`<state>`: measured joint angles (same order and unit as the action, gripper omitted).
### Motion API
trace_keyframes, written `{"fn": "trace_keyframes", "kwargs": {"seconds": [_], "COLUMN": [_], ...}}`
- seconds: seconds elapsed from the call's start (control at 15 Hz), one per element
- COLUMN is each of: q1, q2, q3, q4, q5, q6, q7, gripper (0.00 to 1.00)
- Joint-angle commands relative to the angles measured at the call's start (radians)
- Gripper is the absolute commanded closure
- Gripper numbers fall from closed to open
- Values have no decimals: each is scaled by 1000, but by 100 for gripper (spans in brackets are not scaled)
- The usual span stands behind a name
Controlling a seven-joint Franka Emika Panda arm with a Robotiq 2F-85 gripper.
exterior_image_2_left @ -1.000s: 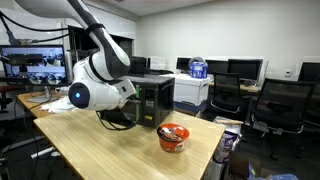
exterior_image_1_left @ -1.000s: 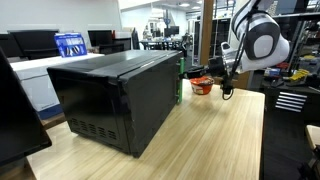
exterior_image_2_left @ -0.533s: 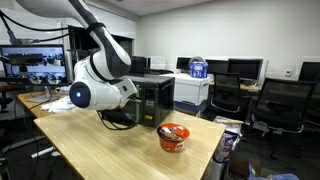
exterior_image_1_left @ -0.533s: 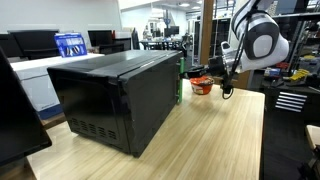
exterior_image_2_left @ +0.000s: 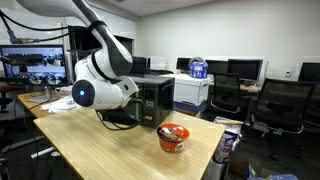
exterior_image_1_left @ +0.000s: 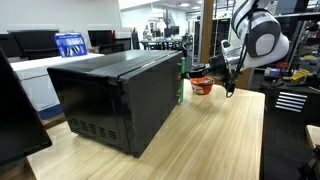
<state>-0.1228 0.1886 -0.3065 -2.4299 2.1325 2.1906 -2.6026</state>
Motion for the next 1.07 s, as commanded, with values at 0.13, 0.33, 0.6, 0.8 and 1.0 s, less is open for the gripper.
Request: {"fn": "trace_keyframes", "kwargs": {"seconds": [0.13,0.33,0.6,0.8,1.0], "q1": [62,-3,-55,-94,-127], "q2": [-145,-200,-269,-323,-368], "q3": [-128,-67,-36,-21,-5], "q4": [-142,-177,-218,-246,-279], "q5": [-85,-100,-91,-98,-104], "q6": [-2,40,50,65,82], "q7": [1,0,1,2,2], "gripper": [93,94,43,23,3]}}
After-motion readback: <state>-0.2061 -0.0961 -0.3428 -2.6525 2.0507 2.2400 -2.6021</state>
